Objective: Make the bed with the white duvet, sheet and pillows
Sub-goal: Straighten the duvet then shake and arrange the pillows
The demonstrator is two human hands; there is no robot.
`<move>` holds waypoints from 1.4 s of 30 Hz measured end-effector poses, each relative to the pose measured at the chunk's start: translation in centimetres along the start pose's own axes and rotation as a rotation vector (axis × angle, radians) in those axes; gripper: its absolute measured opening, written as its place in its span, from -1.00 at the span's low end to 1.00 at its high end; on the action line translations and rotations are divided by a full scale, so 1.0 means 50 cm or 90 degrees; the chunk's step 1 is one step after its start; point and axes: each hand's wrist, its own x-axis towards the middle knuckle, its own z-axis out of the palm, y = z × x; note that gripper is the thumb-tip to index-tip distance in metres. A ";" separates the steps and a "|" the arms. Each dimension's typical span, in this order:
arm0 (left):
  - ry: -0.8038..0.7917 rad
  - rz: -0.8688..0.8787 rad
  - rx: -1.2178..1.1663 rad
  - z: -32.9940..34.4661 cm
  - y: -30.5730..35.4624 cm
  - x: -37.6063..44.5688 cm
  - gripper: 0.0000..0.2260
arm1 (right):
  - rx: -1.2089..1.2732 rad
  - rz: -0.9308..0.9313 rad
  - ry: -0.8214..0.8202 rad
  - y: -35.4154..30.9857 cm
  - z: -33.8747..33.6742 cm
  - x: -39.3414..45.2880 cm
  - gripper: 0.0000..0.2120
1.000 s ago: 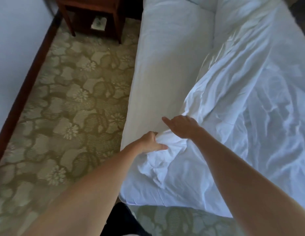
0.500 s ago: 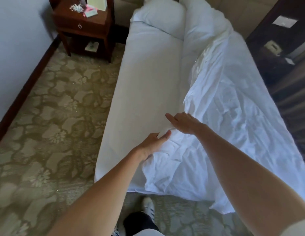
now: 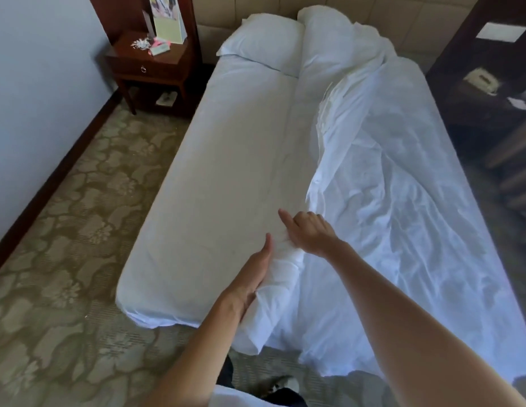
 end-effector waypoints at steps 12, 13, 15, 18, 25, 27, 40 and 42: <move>-0.096 -0.104 -0.200 0.369 -0.018 0.165 -0.59 | 0.159 0.196 -0.004 0.372 -0.098 -0.041 -0.65; -0.125 -0.113 -0.202 0.407 -0.014 0.185 -0.59 | 0.166 0.213 0.011 0.410 -0.122 -0.048 -0.64; -0.165 -0.113 -0.191 0.479 -0.002 0.221 -0.60 | 0.177 0.245 0.041 0.481 -0.162 -0.051 -0.60; -0.169 -0.118 -0.188 0.558 0.010 0.259 -0.60 | 0.190 0.262 0.038 0.571 -0.190 -0.041 -0.57; -0.065 -0.080 -0.194 0.652 -0.005 0.317 -0.69 | 0.181 0.191 -0.047 0.681 -0.199 0.005 -0.59; -0.020 -0.070 -0.182 0.692 -0.019 0.326 -0.70 | 0.160 0.160 -0.083 0.721 -0.198 0.011 -0.61; 0.132 -0.001 -0.091 1.071 -0.145 0.288 -0.89 | -0.150 -0.023 -0.413 1.019 -0.285 -0.099 -0.60; 0.095 -0.019 -0.103 1.102 -0.147 0.288 -0.84 | -0.138 -0.015 -0.409 1.051 -0.291 -0.119 -0.64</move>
